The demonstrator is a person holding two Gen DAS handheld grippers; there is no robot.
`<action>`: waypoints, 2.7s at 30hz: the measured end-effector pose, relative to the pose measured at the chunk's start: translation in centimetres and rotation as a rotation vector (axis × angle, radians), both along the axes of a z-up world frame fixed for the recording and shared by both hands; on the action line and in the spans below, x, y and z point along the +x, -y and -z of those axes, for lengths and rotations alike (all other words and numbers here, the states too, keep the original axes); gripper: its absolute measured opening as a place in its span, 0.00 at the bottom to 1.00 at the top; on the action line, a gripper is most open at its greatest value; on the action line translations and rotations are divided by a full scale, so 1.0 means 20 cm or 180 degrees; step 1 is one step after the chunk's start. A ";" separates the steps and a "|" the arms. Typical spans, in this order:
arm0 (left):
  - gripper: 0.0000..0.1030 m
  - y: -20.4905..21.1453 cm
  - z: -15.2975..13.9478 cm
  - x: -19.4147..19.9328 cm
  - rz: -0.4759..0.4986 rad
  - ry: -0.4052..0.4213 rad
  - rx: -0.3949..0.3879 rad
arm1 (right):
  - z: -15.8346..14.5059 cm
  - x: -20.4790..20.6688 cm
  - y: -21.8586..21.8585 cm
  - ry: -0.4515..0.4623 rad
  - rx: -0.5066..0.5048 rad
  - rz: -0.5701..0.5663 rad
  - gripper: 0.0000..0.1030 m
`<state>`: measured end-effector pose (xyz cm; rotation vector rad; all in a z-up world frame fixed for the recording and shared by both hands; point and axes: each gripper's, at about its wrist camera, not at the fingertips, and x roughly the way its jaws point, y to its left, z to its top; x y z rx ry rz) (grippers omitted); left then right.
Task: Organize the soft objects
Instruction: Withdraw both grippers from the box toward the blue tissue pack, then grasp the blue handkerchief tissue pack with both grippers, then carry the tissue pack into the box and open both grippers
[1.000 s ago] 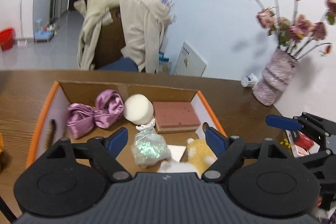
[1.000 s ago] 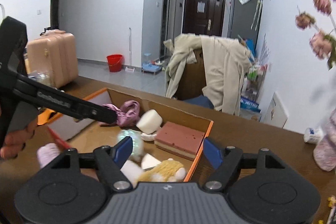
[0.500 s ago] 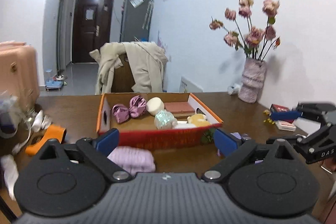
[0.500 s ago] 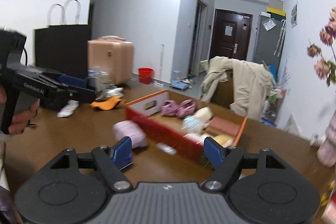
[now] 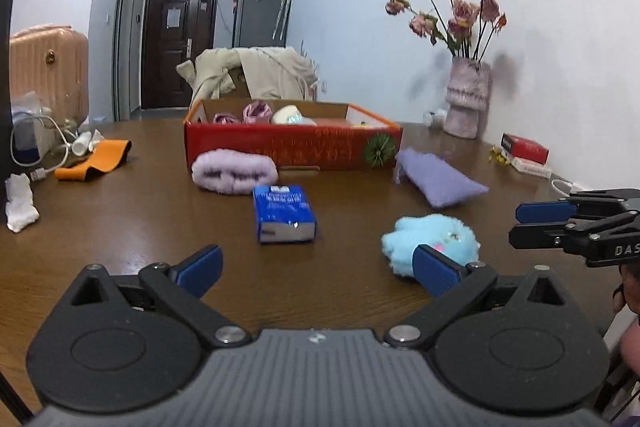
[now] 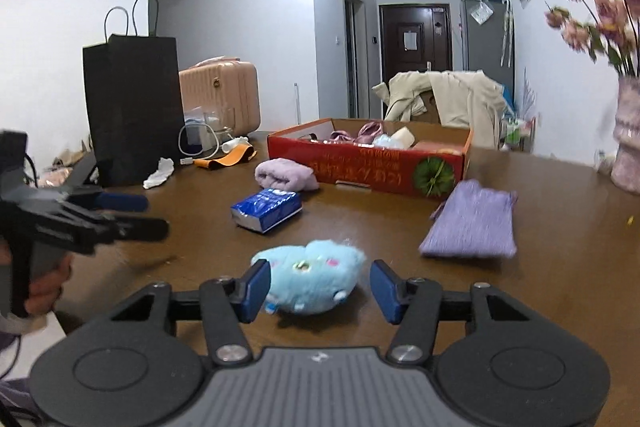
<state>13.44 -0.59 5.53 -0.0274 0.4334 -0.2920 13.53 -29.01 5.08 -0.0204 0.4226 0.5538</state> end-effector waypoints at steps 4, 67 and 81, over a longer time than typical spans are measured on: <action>1.00 0.01 0.04 0.05 -0.0071 -0.0115 -0.0065 | 0.04 0.05 -0.02 -0.0138 0.0020 0.0005 0.46; 0.29 -0.20 0.10 0.86 0.0540 -0.1181 -0.0735 | 0.14 0.91 -0.41 -0.1089 0.0696 -0.0367 0.24; 0.25 -0.22 -0.27 0.99 0.0483 -0.0662 -0.0990 | -0.24 0.86 -0.41 -0.0489 0.0735 -0.0137 0.22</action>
